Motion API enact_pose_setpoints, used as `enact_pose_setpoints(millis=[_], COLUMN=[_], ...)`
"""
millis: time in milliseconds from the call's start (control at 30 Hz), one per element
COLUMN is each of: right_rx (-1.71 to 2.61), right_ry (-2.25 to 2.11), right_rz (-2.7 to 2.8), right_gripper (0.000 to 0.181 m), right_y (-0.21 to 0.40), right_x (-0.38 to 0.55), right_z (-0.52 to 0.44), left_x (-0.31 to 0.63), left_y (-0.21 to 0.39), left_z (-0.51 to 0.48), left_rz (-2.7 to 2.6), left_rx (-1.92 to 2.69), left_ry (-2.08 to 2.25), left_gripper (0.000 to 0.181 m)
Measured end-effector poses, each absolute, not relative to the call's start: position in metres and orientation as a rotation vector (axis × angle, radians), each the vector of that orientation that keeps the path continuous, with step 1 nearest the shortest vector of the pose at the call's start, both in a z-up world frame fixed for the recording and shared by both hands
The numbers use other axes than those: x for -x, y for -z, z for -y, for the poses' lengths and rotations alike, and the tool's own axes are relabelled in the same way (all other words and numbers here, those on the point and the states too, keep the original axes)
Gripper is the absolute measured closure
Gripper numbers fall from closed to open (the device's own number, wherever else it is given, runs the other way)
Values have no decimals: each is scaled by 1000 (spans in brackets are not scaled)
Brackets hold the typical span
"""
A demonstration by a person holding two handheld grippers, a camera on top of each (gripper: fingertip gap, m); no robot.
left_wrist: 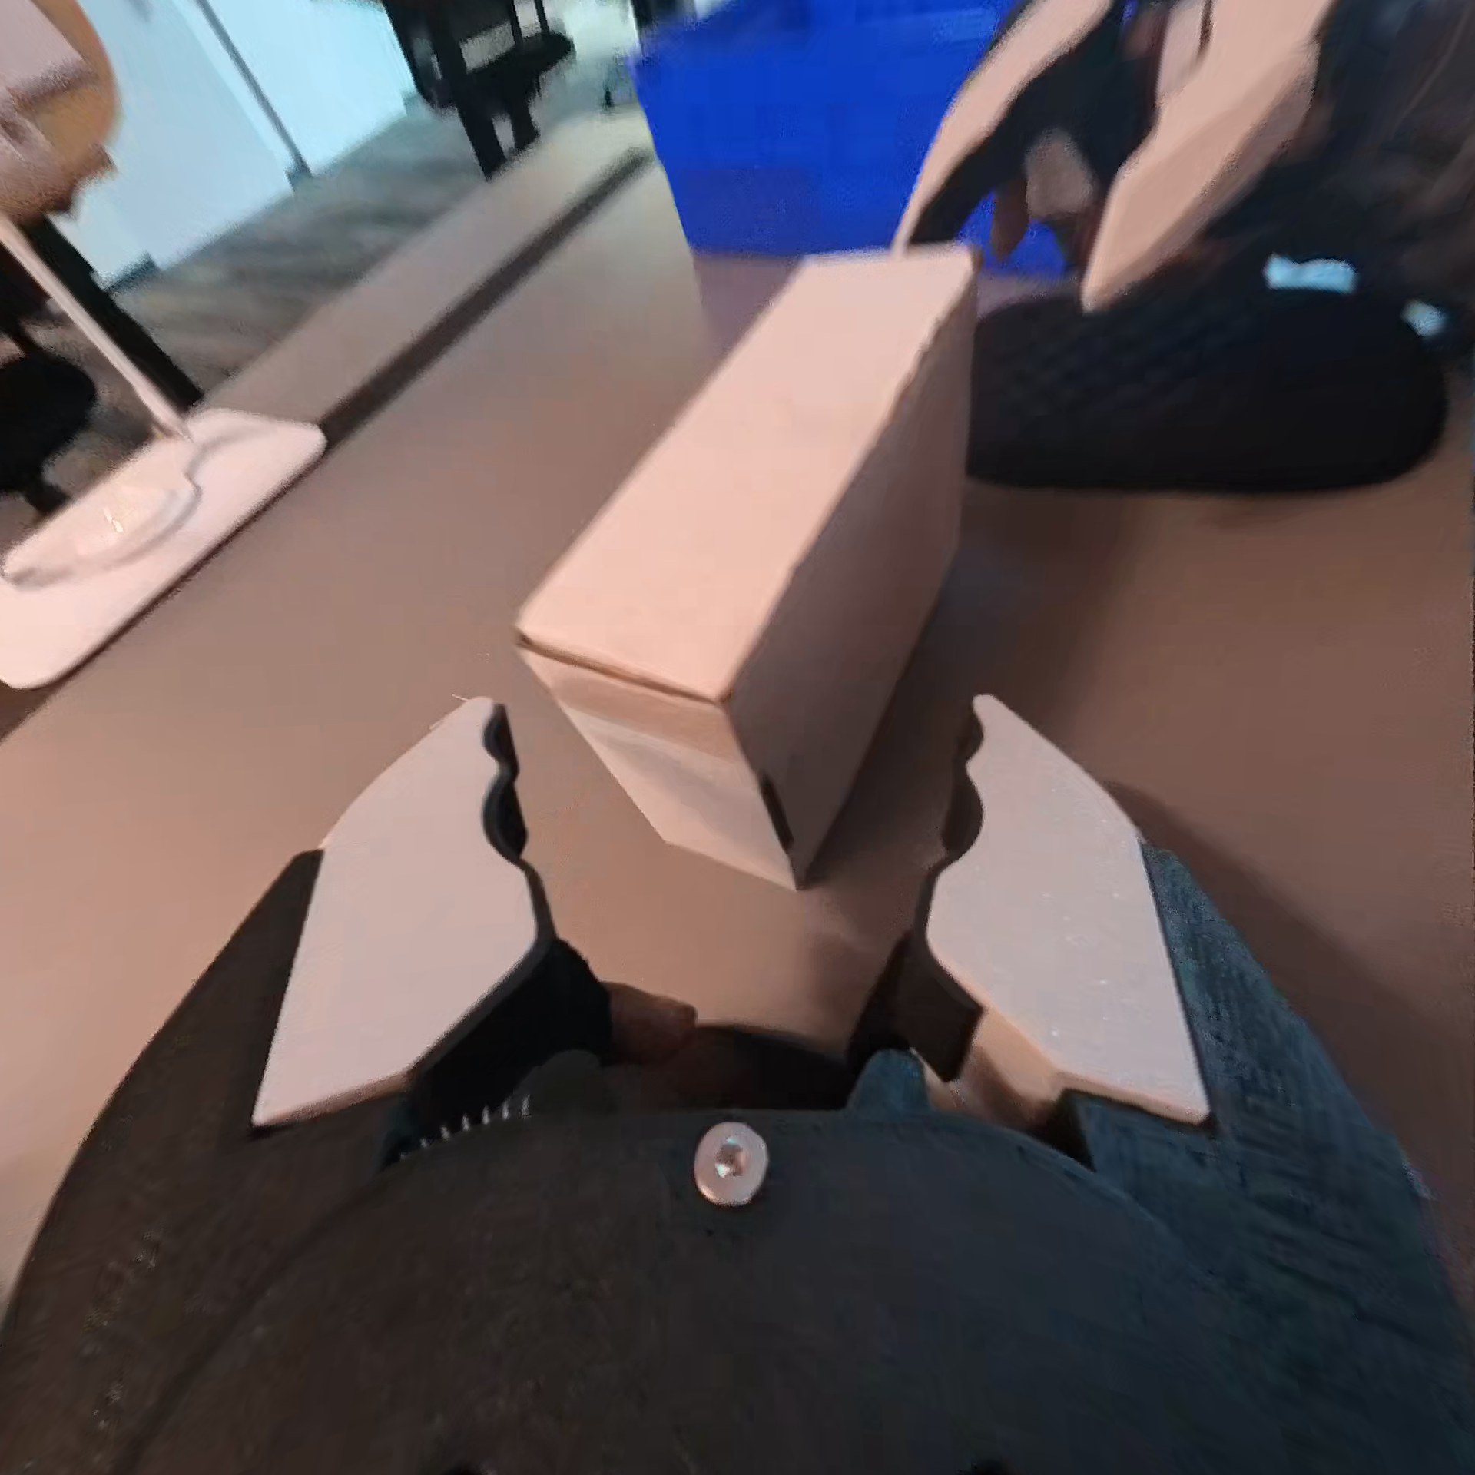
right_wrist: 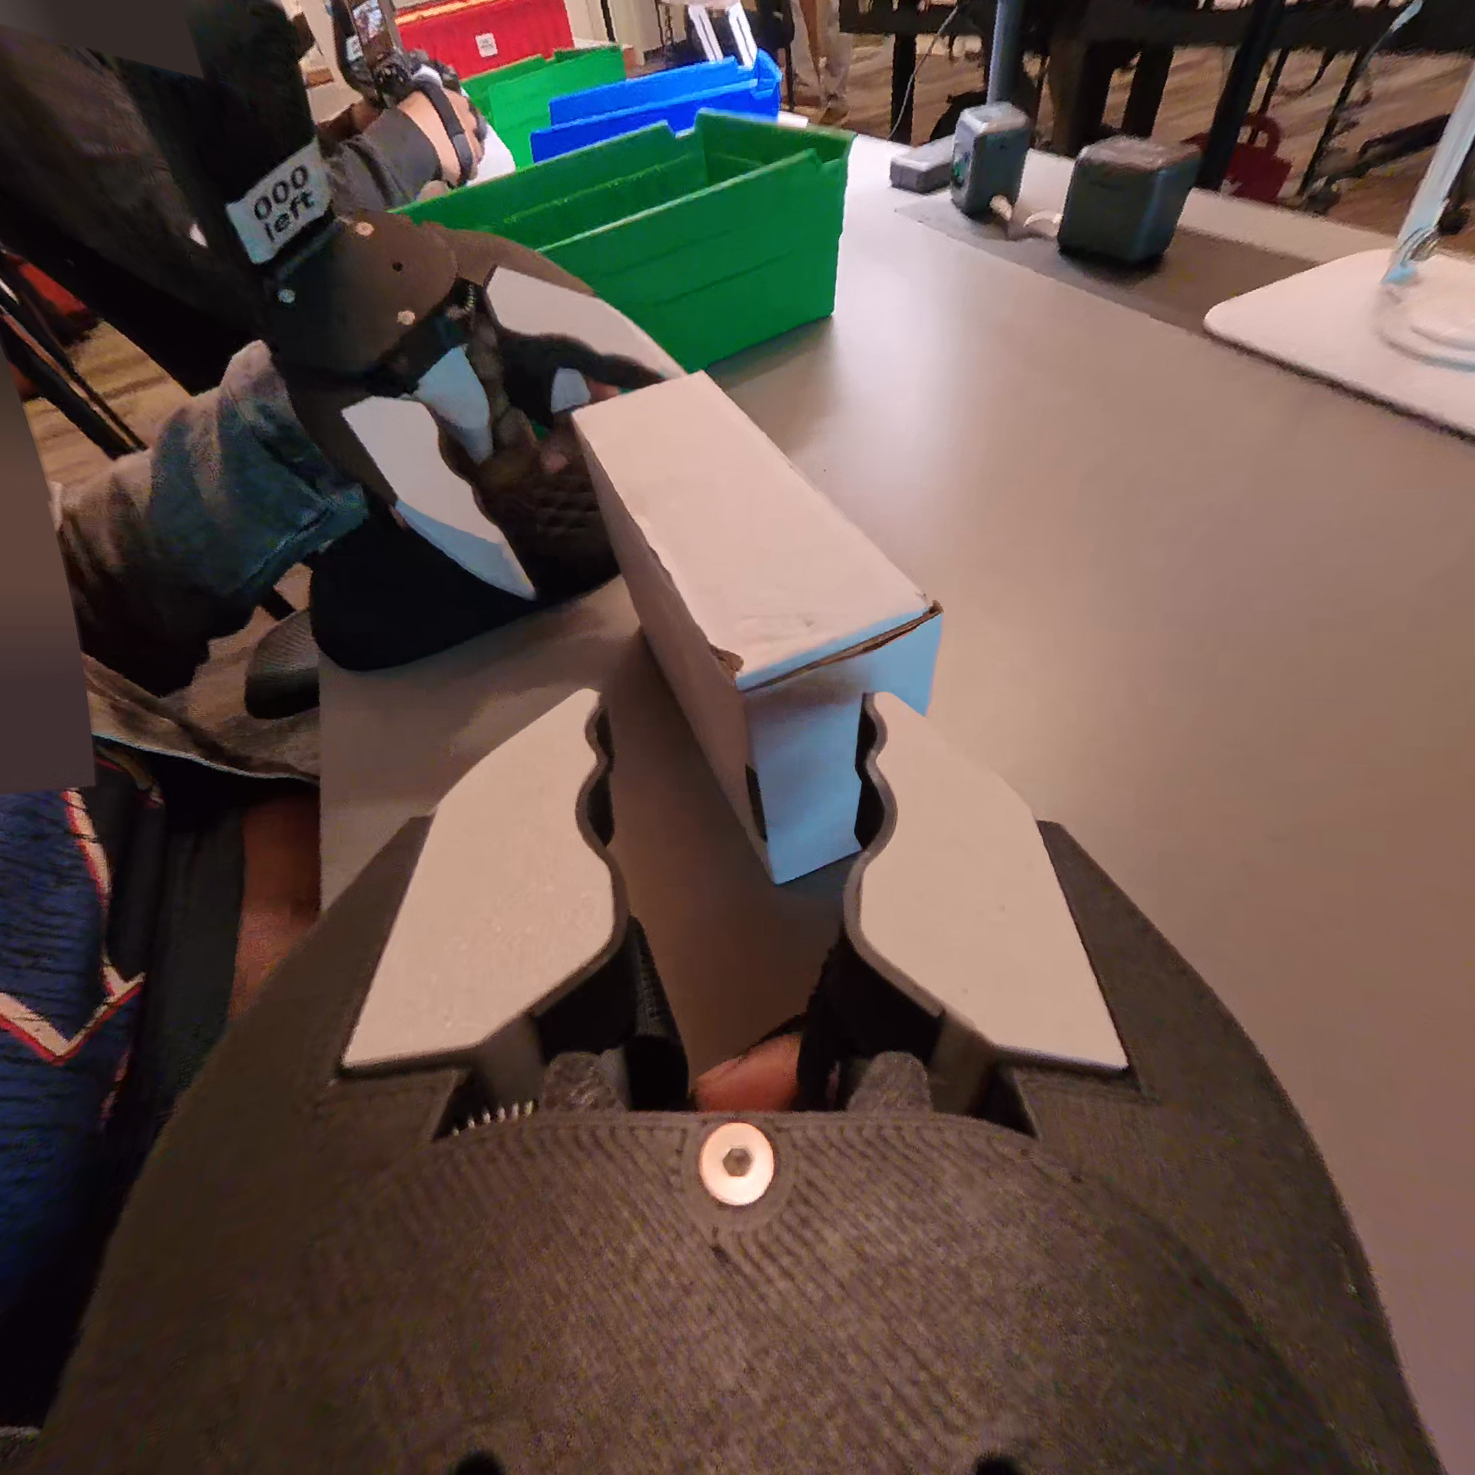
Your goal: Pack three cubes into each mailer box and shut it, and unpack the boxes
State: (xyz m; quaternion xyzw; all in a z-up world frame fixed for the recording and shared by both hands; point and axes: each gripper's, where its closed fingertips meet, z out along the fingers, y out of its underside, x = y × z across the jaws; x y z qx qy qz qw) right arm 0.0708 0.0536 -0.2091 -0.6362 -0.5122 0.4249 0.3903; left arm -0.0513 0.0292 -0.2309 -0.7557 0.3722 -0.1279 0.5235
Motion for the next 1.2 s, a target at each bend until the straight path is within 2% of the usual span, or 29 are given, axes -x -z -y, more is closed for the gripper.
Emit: enact_pose_setpoints(millis=[133, 267, 500, 733, 1000, 1200], right_rx=[1462, 1454, 1503, 1514, 1520, 1519], right_ry=[-982, -936, -927, -852, -825, -816], right_rz=[1315, 1364, 1321, 1256, 1269, 1276], right_gripper=[109, 110, 118, 123, 124, 128], right_y=[199, 208, 213, 217, 220, 221], right_x=[-67, -59, -60, -78, -78, -78], right_z=[-60, -60, -69, -84, -85, -84], left_x=[51, 42, 13, -13, -12, -9], left_y=[218, 236, 243, 233, 240, 237], left_z=[-52, -59, -65, -75, -75, -75], left_rz=[-808, -887, -1025, -941, -955, -935], left_rx=[1711, 1809, 1804, 1589, 1620, 1608], left_ry=[487, 612, 683, 744, 701, 713], left_gripper=[62, 59, 74, 70, 70, 83])
